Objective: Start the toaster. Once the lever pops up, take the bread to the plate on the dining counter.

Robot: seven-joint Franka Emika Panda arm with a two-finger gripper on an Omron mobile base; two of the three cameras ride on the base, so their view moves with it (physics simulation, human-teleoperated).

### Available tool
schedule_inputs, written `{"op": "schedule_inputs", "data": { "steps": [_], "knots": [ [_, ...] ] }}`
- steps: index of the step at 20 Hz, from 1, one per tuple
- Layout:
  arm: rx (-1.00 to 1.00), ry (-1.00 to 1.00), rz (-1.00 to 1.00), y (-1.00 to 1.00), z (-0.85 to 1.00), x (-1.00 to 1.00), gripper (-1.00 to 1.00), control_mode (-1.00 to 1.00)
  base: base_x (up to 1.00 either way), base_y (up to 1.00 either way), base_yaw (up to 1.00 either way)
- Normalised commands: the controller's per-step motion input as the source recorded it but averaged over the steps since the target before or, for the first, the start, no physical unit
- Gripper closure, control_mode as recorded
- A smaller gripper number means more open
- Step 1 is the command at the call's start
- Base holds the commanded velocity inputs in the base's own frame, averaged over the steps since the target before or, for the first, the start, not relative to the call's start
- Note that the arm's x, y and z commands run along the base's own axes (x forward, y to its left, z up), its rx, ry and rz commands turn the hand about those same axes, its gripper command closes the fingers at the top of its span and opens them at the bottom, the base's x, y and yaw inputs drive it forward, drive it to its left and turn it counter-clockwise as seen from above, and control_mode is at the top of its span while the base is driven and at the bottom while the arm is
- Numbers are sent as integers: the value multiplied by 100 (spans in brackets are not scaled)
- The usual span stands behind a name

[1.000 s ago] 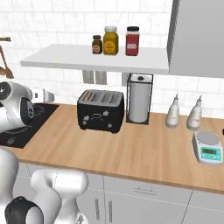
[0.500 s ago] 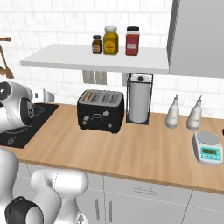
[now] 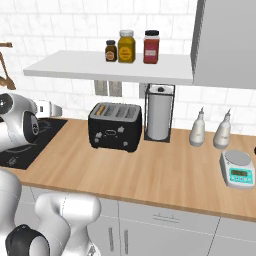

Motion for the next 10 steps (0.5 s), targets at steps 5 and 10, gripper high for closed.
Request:
{"op": "schedule_inputs", "data": {
  "steps": [5, 10],
  "knots": [
    [0, 0, 0, 0, 0, 0, -100, -100, 0, 0, 0],
    [0, 0, 0, 0, 0, 0, -100, -100, 0, 0, 0]
  ]
}}
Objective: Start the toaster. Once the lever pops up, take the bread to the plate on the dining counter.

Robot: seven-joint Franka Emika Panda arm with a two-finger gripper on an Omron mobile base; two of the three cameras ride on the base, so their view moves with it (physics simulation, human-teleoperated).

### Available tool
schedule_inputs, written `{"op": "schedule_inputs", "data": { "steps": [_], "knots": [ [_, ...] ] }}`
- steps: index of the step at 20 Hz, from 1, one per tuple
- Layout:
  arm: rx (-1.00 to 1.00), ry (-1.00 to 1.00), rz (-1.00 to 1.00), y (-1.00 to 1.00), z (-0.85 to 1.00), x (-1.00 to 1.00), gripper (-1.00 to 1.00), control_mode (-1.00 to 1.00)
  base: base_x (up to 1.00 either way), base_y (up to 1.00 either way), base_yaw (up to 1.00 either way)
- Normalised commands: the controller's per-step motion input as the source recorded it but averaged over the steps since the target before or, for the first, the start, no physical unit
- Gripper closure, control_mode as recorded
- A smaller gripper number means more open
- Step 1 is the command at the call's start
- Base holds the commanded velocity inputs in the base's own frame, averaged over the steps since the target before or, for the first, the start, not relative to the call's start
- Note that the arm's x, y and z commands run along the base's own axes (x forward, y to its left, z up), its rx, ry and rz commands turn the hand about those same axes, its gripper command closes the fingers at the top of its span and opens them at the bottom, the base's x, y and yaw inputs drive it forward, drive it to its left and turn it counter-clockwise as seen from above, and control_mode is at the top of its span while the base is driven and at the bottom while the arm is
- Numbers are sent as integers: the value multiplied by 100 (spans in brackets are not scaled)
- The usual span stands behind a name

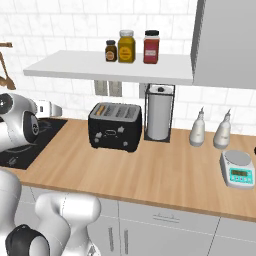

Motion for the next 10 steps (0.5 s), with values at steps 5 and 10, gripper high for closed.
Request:
{"op": "schedule_inputs", "data": {
  "steps": [5, 10],
  "knots": [
    [0, 0, 0, 0, 0, 0, -100, -100, 0, 0, 0],
    [0, 0, 0, 0, 0, 0, -100, -100, 0, 0, 0]
  ]
}}
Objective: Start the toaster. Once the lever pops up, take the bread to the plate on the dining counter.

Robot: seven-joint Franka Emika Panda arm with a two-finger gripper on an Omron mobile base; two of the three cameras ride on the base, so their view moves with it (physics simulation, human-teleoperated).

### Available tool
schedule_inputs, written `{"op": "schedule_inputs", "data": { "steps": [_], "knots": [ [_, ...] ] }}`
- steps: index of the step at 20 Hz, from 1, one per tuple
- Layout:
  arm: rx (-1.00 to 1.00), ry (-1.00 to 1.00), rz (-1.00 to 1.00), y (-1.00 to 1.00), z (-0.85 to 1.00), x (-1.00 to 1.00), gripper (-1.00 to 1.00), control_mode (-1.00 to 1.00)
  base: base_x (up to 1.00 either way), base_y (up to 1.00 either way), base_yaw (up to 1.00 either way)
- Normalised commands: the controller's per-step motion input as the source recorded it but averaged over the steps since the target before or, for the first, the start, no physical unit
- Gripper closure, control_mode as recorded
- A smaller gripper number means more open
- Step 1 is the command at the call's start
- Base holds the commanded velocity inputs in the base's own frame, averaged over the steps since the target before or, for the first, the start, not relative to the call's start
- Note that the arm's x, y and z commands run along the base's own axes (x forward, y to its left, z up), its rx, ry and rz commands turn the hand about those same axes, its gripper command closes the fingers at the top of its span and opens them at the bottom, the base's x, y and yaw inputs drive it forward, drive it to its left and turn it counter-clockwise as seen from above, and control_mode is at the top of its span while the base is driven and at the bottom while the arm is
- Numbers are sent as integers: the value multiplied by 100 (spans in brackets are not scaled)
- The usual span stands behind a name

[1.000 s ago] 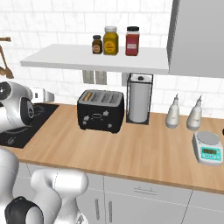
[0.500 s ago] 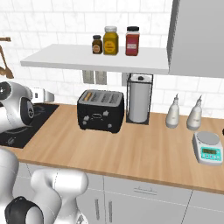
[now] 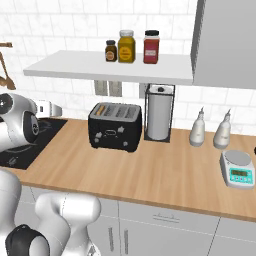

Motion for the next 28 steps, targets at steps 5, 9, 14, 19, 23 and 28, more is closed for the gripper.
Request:
{"op": "schedule_inputs", "data": {
  "steps": [5, 9, 14, 19, 23, 28],
  "knots": [
    [0, 0, 0, 0, 0, 0, -100, -100, 0, 0, 0],
    [0, 0, 0, 0, 0, 0, -100, -100, 0, 0, 0],
    [0, 0, 0, 0, 0, 0, -100, -100, 0, 0, 0],
    [0, 0, 0, 0, 0, 0, -100, -100, 0, 0, 0],
    [0, 0, 0, 0, 0, 0, -100, -100, 0, 0, 0],
    [0, 0, 0, 0, 0, 0, -100, -100, 0, 0, 0]
  ]
}}
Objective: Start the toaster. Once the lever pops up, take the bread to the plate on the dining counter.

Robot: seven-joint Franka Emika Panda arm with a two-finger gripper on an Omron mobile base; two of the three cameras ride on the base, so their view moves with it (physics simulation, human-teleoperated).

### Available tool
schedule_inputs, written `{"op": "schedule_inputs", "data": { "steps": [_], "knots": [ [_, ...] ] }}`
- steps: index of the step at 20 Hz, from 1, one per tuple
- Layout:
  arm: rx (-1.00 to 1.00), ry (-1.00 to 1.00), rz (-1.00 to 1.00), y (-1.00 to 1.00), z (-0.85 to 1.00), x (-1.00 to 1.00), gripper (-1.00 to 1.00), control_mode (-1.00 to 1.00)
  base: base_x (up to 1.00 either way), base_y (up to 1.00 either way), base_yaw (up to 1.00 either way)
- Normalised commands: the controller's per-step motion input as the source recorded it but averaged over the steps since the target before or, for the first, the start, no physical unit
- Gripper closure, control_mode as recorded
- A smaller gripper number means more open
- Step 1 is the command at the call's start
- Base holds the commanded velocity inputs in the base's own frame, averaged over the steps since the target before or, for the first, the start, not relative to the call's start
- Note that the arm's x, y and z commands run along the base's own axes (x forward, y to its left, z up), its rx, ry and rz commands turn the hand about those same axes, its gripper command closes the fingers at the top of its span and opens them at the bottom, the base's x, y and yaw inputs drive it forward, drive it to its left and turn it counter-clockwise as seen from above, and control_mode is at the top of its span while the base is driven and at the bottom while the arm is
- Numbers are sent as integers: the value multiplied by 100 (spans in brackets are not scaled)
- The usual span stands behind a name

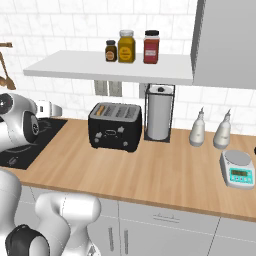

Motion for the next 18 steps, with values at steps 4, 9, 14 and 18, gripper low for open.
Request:
{"op": "schedule_inputs", "data": {
  "steps": [4, 9, 14, 18],
  "knots": [
    [0, 0, 0, 0, 0, 0, -100, -100, 0, 0, 0],
    [0, 0, 0, 0, 0, 0, -100, -100, 0, 0, 0],
    [0, 0, 0, 0, 0, 0, -100, -100, 0, 0, 0],
    [0, 0, 0, 0, 0, 0, -100, -100, 0, 0, 0]
  ]
}}
